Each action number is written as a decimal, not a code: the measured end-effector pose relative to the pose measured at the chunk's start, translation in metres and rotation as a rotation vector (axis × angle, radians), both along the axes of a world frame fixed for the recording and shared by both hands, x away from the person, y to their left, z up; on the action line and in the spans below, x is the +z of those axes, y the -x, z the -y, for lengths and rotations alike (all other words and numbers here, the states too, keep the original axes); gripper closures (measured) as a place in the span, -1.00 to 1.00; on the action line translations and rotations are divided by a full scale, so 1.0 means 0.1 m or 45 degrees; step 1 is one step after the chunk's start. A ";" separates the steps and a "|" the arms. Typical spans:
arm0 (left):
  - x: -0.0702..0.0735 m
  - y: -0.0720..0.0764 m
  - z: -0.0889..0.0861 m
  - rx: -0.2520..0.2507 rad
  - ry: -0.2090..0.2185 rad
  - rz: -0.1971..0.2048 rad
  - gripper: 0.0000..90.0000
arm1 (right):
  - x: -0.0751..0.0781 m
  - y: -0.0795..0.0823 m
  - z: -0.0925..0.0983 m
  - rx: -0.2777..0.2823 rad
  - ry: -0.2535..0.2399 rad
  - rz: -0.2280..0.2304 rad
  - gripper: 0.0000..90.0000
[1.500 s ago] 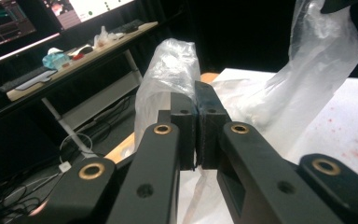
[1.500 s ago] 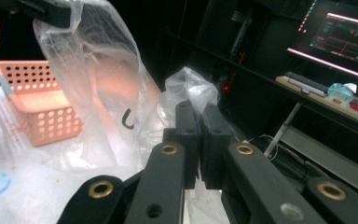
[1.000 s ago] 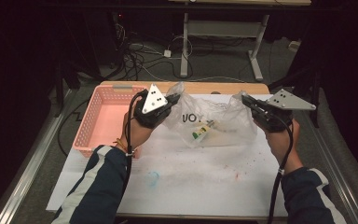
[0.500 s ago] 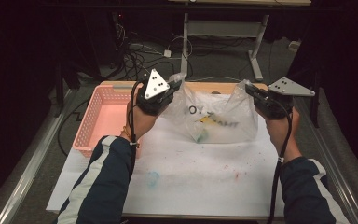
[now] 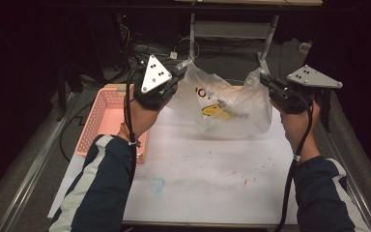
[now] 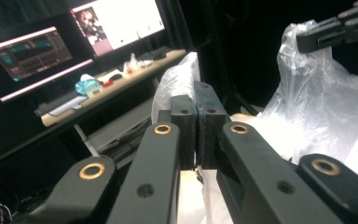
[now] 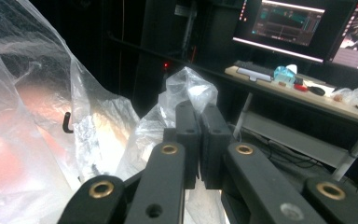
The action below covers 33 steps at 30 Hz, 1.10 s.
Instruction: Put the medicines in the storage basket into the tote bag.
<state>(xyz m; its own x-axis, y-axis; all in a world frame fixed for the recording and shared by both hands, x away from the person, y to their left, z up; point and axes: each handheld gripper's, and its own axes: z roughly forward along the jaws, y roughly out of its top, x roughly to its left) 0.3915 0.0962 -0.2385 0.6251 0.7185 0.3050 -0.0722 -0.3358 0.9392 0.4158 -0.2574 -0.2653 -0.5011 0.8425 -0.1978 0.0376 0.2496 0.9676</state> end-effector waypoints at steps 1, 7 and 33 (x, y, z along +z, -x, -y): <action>0.02 0.00 0.00 0.004 -0.001 0.005 0.91 | 0.03 0.00 0.00 -0.003 -0.010 0.000 0.98; 0.14 0.00 0.04 0.000 0.035 0.037 0.90 | 0.17 -0.07 -0.03 -0.009 -0.020 0.008 0.98; -0.05 -0.20 0.22 0.006 0.008 -0.007 0.91 | 0.23 -0.12 -0.11 -0.030 0.000 0.003 0.99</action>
